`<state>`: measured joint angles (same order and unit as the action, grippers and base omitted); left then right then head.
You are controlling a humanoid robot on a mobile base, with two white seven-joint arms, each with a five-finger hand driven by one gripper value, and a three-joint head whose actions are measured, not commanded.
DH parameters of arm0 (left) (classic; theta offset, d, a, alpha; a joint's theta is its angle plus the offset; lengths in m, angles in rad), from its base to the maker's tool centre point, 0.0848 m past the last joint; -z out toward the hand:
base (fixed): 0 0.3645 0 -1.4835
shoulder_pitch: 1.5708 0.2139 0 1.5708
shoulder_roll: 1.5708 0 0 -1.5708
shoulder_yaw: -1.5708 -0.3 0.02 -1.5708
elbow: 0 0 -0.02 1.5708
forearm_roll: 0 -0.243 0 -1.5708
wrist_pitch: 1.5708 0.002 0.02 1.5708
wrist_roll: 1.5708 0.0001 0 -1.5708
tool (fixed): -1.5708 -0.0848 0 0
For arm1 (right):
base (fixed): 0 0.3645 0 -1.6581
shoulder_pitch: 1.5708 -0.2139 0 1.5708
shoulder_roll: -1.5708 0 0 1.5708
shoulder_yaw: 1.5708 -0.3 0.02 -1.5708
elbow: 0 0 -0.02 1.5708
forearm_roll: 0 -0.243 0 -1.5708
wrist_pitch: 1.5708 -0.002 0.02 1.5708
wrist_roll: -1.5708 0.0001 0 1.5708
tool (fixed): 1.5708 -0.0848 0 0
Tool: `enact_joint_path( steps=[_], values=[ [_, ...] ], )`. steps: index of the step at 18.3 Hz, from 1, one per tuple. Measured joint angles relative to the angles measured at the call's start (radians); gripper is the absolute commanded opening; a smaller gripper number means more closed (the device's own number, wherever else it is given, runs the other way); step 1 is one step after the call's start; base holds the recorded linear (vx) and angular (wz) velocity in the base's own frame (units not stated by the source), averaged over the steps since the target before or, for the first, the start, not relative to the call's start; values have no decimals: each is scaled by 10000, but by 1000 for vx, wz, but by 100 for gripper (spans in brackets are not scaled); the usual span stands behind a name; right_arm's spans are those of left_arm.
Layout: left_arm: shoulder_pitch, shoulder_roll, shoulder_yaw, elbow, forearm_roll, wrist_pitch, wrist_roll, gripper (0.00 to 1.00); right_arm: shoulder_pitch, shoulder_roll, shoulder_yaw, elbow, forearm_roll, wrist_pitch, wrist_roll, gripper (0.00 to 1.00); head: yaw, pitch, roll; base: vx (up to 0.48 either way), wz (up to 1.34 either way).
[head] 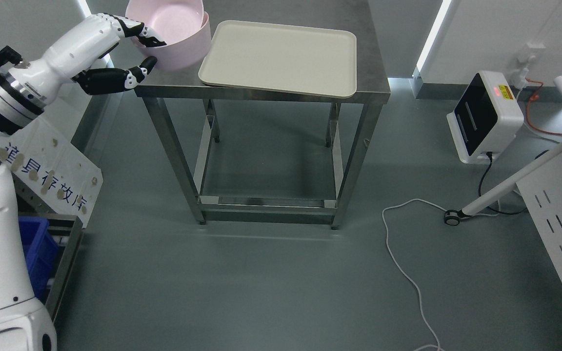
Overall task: Stack pink IKEA bowls on left shelf middle
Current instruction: 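Carry the stacked bowls in the left hand while turning toward the blue-bin shelf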
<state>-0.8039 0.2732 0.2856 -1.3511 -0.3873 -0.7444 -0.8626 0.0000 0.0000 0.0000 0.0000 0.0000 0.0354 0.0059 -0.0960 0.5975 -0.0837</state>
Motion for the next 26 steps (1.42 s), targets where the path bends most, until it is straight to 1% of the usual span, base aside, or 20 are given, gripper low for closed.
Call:
enact_joint_path(
  steps=[19, 26],
  values=[
    [-65, -6, -81, 98, 15, 30, 65, 5, 2, 0, 0, 0, 0, -4, 0, 100, 0, 0, 0, -252, -52],
    [-13, 29, 49, 287, 31, -7, 79, 5, 3, 0, 0, 0, 0, -6, 0, 100, 0, 2, 0, -212, 128]
  ],
)
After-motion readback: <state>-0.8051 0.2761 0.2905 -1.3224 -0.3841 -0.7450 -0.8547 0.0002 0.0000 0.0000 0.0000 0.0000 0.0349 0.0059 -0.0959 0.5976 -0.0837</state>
